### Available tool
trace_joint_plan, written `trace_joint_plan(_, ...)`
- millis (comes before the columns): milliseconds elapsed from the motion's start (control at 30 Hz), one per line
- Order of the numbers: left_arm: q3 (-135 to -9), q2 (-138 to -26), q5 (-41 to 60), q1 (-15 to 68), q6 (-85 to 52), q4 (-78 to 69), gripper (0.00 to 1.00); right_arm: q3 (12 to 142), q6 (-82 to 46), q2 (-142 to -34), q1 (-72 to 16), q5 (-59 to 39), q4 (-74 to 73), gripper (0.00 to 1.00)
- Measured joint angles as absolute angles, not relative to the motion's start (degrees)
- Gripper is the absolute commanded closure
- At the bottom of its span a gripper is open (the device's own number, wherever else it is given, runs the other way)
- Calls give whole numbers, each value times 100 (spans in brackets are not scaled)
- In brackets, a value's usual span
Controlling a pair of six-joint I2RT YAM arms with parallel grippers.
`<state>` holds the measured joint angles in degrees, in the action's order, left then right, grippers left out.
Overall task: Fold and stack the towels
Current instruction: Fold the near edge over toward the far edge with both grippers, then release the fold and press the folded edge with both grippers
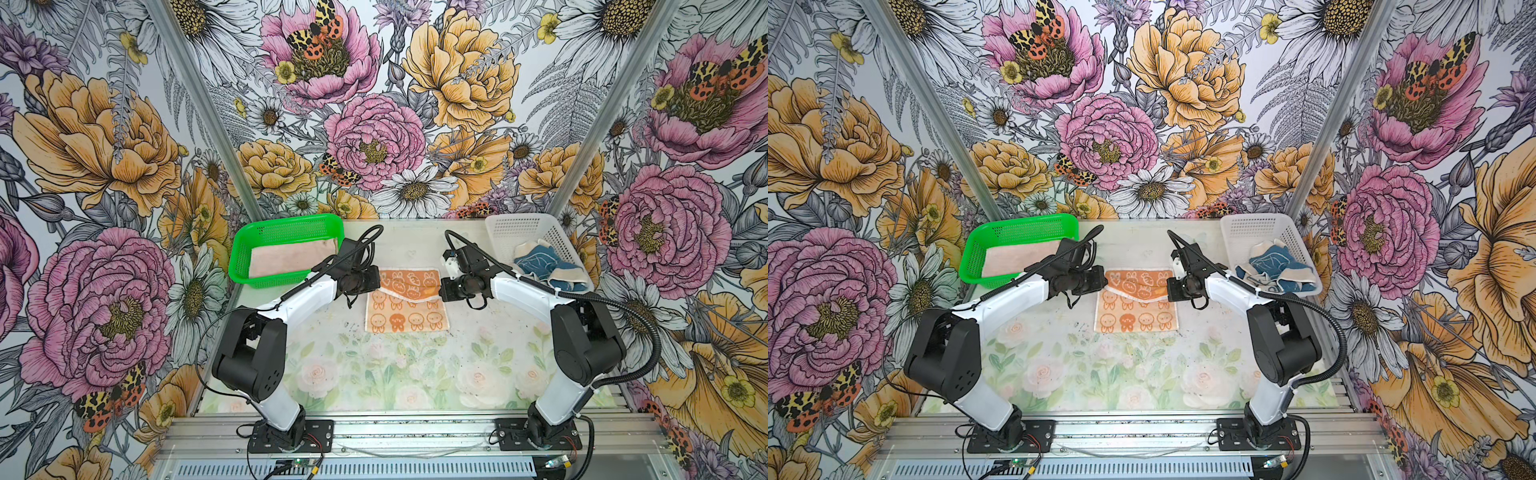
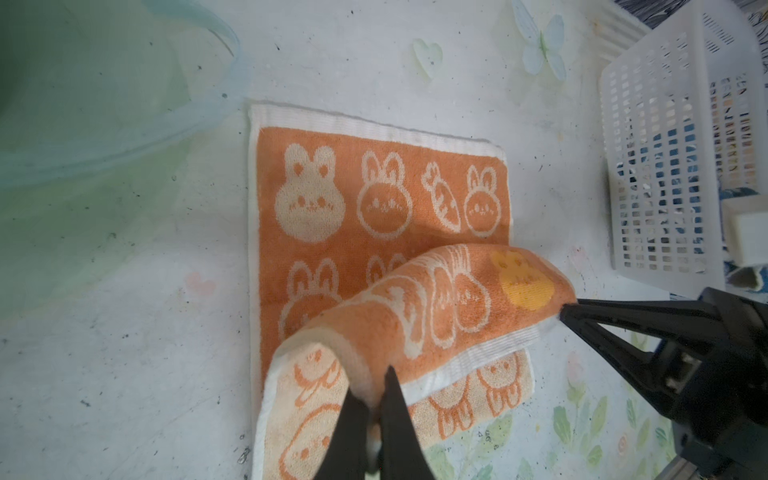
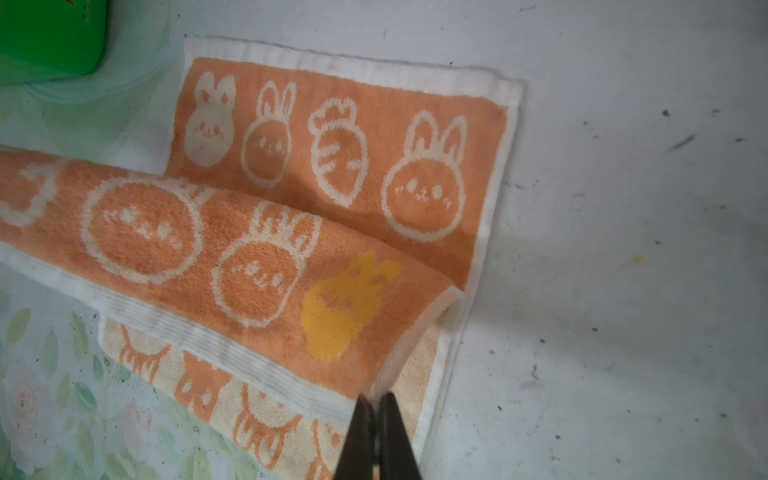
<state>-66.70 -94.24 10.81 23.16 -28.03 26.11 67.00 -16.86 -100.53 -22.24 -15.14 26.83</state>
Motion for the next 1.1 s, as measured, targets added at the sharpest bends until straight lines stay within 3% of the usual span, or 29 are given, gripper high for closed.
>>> trace_joint_plan(333, -7072, -10291, 1090, 2171, -2692, 2394, 95, 7303, -1568, -10713, -2115, -1511, 2633, 100)
trace_joint_plan(433, -7199, -10420, 1090, 2134, -2650, 2397, 85, 7487, -1531, -10947, -2078, -1514, 2622, 98)
trace_joint_plan(533, -7393, -10532, 1144, 2032, -2639, 2386, 82, 7620, -1490, -11128, -2053, -1503, 2620, 96)
trace_joint_plan(567, -7483, -10608, 1192, 1973, -2635, 2373, 79, 7649, -1461, -11163, -2051, -1479, 2622, 91)
trace_joint_plan(633, -7638, -10759, 1332, 1848, -2628, 2368, 71, 7677, -1404, -11190, -2021, -1437, 2624, 71)
trace_joint_plan(767, -7999, -11128, 1686, 1568, -2534, 2434, 69, 7725, -1278, -11181, -2016, -1205, 2589, 40)
trace_joint_plan(1100, -8536, -11260, 1662, 1500, -1754, 3030, 61, 7026, -1260, -10508, -2082, -923, 1957, 35)
